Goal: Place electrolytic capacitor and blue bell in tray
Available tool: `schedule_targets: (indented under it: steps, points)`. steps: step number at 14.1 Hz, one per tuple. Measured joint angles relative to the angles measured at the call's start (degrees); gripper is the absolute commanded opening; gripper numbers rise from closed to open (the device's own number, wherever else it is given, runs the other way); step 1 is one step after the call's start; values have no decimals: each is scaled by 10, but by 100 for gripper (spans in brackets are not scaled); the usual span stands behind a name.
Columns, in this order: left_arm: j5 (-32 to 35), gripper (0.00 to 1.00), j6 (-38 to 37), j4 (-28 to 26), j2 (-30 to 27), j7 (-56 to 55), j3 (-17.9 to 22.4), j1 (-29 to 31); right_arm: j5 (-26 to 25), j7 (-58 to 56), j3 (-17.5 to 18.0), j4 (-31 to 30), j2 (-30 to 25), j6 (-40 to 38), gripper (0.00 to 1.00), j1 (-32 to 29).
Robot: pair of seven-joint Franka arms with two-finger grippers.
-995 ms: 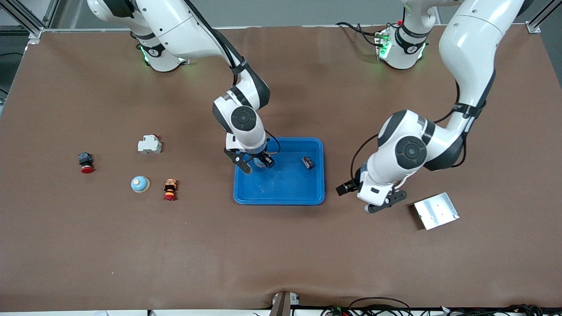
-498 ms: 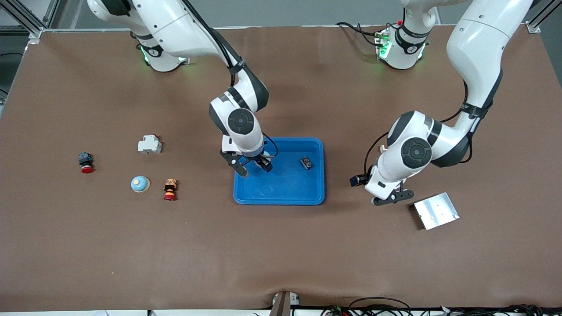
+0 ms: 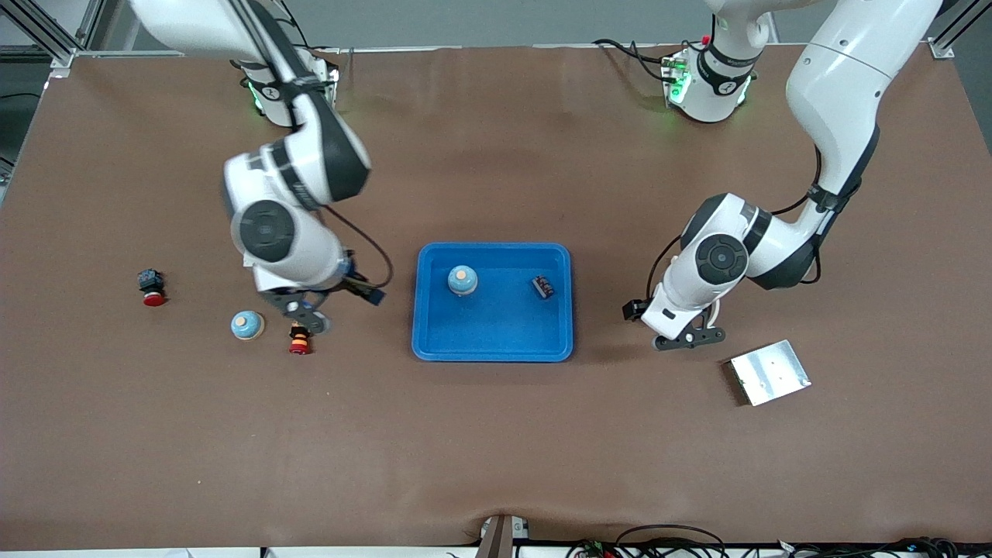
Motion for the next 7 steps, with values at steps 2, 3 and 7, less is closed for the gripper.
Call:
schedule_targets:
  steps: [2,3,7]
  points:
    - [9,100,12,-14,0,1,0,8,0,-99,-1,-2,-13,-1,100,-47]
    - [11,100,18,-19,0,3,0,10,0,-147,-1,-2,-17,-1,100,-70]
    - [11,100,44,-34,0,5,0,15,0,-289,-1,-4,-19,23,100,-140]
